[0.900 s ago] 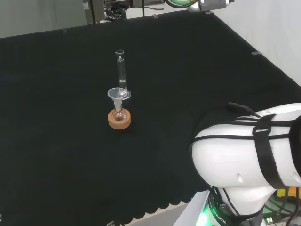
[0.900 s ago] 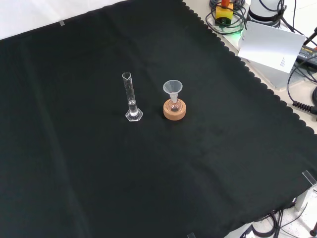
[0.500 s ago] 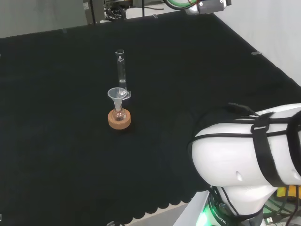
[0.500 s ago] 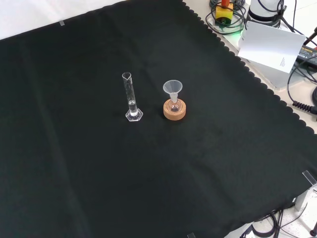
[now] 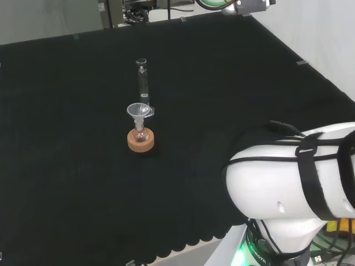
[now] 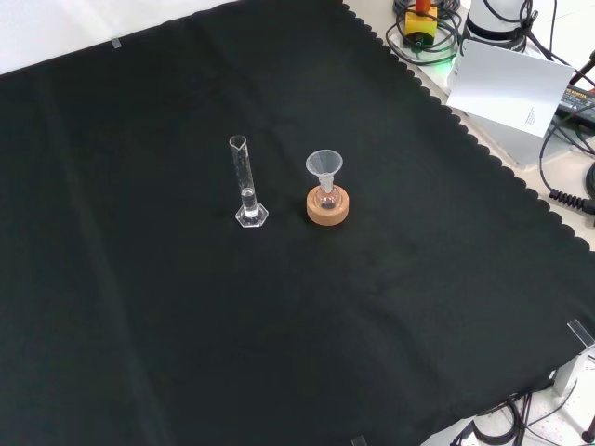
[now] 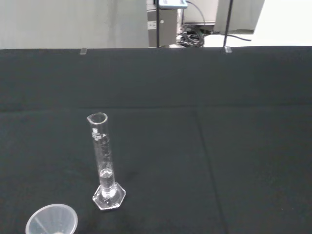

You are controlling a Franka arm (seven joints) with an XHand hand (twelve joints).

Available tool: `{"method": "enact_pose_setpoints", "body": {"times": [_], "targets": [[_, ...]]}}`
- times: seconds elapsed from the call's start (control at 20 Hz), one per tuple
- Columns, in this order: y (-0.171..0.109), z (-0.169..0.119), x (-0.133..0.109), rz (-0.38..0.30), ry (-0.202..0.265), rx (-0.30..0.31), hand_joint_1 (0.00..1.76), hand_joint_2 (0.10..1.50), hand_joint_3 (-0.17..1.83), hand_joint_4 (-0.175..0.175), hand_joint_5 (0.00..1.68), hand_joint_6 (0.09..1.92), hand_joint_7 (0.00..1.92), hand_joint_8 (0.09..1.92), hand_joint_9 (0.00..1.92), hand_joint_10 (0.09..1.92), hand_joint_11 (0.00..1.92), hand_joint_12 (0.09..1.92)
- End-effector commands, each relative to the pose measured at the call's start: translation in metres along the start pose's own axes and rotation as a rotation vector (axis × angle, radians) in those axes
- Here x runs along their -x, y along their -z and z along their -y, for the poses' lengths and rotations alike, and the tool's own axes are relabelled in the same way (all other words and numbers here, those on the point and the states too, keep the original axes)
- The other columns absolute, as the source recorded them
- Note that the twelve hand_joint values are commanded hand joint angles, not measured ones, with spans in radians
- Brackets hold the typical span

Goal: Pick up the graduated cylinder.

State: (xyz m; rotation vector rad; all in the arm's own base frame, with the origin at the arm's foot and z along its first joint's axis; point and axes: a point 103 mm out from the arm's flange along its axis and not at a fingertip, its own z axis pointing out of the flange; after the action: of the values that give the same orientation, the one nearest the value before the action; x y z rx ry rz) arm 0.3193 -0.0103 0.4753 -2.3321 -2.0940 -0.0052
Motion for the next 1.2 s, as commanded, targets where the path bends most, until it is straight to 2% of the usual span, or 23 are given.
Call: {"method": "enact_pose_setpoints", "body": {"times": [0.05,0.2,0.55,0.7,0.85,1.2], "targets": [[-0.029,-0.028,0.017,-0.008,-0.06,-0.042,0.0,1.37,0.04,-0.001,0.25,0.09,0.02,0.55,0.51,0.09,0.08,1.36],[-0.043,-0.039,0.021,-0.019,-0.065,-0.044,0.0,1.37,0.04,-0.001,0.25,0.09,0.03,0.55,0.51,0.09,0.08,1.36],[-0.087,-0.078,0.044,-0.051,-0.041,-0.026,0.03,1.34,0.03,-0.006,0.26,0.09,0.07,0.55,0.54,0.09,0.1,1.36],[-0.112,-0.099,0.052,-0.093,-0.009,-0.008,0.07,1.33,0.02,-0.009,0.27,0.09,0.1,0.55,0.56,0.09,0.11,1.36],[-0.135,-0.122,0.058,-0.137,0.02,-0.014,0.13,1.29,0.01,-0.011,0.28,0.09,0.15,0.56,0.6,0.09,0.13,1.37],[-0.192,-0.16,0.048,-0.204,0.098,-0.04,0.22,1.25,-0.01,-0.017,0.3,0.09,0.2,0.6,0.63,0.1,0.15,1.37]]}}
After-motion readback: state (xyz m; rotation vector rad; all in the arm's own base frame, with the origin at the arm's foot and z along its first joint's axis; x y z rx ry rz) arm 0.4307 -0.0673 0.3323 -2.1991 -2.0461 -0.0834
